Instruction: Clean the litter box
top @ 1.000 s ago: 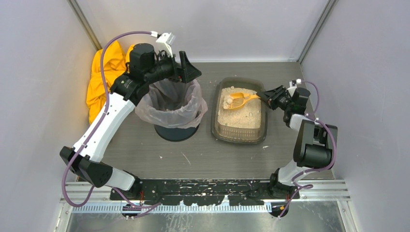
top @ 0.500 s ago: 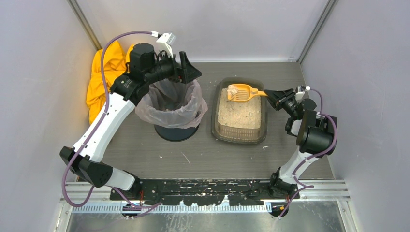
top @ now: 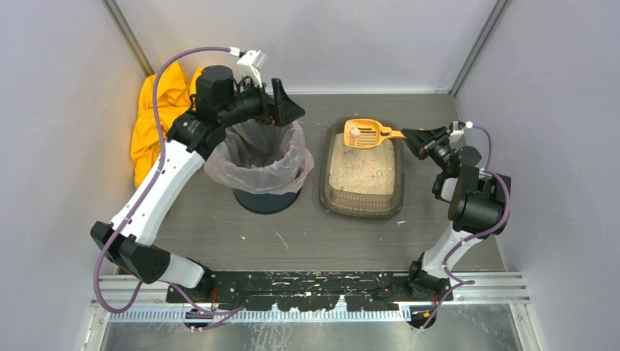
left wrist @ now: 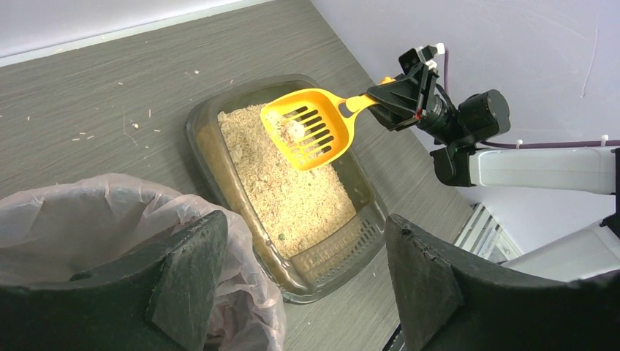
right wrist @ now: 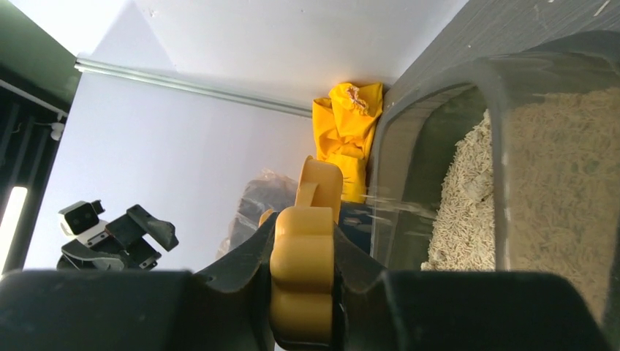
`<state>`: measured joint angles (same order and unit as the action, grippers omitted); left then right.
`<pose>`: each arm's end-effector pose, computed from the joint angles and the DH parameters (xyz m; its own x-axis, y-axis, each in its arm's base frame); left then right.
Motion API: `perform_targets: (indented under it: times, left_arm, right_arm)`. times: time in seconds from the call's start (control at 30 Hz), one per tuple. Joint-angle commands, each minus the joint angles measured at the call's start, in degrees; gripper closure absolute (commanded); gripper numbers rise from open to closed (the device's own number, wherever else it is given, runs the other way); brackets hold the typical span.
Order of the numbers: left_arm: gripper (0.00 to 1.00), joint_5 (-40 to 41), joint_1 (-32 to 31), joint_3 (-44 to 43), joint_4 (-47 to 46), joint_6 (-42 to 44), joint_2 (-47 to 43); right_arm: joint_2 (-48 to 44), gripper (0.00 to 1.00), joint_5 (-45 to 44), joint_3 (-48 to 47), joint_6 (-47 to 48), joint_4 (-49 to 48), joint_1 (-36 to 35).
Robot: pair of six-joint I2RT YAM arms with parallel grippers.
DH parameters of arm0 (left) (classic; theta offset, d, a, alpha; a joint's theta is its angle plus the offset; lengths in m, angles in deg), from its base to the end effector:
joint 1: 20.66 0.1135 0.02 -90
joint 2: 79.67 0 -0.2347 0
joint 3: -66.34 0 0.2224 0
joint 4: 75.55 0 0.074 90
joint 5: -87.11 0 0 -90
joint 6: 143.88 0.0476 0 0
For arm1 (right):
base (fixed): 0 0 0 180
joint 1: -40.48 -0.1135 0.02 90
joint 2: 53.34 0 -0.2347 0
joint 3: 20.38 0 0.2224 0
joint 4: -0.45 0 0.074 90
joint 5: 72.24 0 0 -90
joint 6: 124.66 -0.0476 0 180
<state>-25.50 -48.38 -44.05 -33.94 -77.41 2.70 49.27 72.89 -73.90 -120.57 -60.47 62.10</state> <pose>0.2569 -0.1557 0.4229 -0.4942 -0.1566 -0.8551 0.6140 0.6335 -0.4709 0.3081 -0.0801 0.1952 -0.5209 0.8199 -0.2376 -0.2283 0.1344 0.9643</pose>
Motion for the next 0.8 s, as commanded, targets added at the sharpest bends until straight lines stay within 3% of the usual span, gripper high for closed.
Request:
perform_targets:
  times: [0.0,0.13,0.27,0.77]
  left_arm:
    - [0.22,-1.8,0.2,-2.1,-3.4,0.4,-0.3]
    - [0.22,-2.1,0.3,-2.3,-3.6,0.1,-0.4]
    - [0.22,-2.3,0.2,-2.3,-4.1,-0.4,0.1]
    - [0.23,-0.3,0.2,-3.3,-3.1,-0.3,0.3]
  right_arm:
    - [-1.5,0.99,-0.5,-1.1,-0.2,-5.2,-1.4]
    - [-1.4,0.99,-0.3,0.2,0.0,-5.4,3.5]
    - [0.0,0.99,0.0,-2.0,-0.2,-5.4,-1.3]
    - [-1.6,0.99,-0.7,-3.7,-2.8,-5.5,-0.5]
